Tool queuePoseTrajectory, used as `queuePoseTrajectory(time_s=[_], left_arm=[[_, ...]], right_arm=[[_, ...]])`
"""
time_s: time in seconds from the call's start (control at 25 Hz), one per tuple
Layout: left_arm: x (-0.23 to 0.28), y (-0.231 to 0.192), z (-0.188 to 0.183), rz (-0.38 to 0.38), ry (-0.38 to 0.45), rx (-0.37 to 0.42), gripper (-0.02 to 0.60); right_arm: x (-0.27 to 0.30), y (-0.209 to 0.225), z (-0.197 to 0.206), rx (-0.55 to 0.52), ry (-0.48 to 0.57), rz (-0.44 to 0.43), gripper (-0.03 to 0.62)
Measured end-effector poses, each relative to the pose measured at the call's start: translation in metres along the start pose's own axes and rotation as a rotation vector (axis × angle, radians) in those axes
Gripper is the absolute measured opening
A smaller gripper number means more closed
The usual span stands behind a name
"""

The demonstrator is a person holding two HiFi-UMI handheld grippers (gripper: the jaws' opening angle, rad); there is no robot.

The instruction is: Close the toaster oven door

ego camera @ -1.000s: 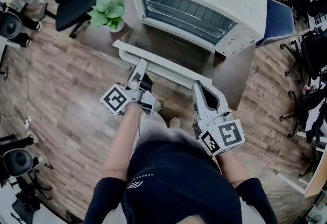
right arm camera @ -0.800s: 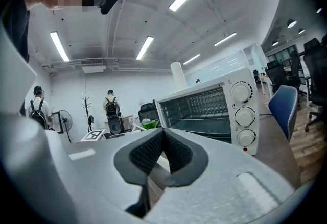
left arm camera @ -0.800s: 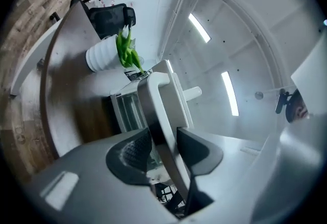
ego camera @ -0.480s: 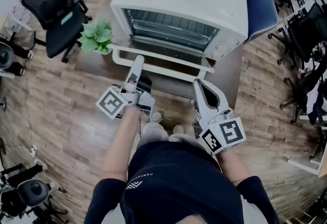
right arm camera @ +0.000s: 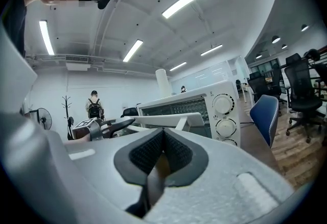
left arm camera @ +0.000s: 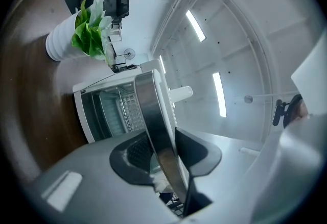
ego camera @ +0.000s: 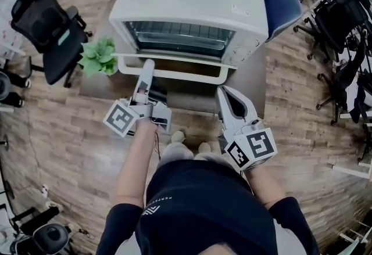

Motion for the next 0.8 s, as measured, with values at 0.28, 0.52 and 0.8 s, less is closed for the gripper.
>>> queuePoseTrajectory(time_s=[0.28, 0.52, 0.8], left_arm=[[0.017, 0.002, -0.007, 0.027, 0.011, -0.019, 0.127], [0.038, 0.003, -0.013, 0.059, 0.007, -0.038, 0.120], [0.058, 0.004, -0.018, 0.084, -0.012, -0.048, 0.114]], right_arm=[[0.004, 0.004, 0.001, -0.003, 0.003, 0.052, 0.003], [0.004, 0.009, 0.005, 0.006, 0.001, 0.103, 0.003], [0.009, 0.013, 0.009, 0.015, 0.005, 0.149, 0.003]])
Point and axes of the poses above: the fingertips, and each gripper's own axes: x forward along the fingers, y to its right, z out of its underside, the point moved 2 cm from there along -x, backward along the fingers, and after that the axes turned 3 degrees about z, right-handed, at the moved point
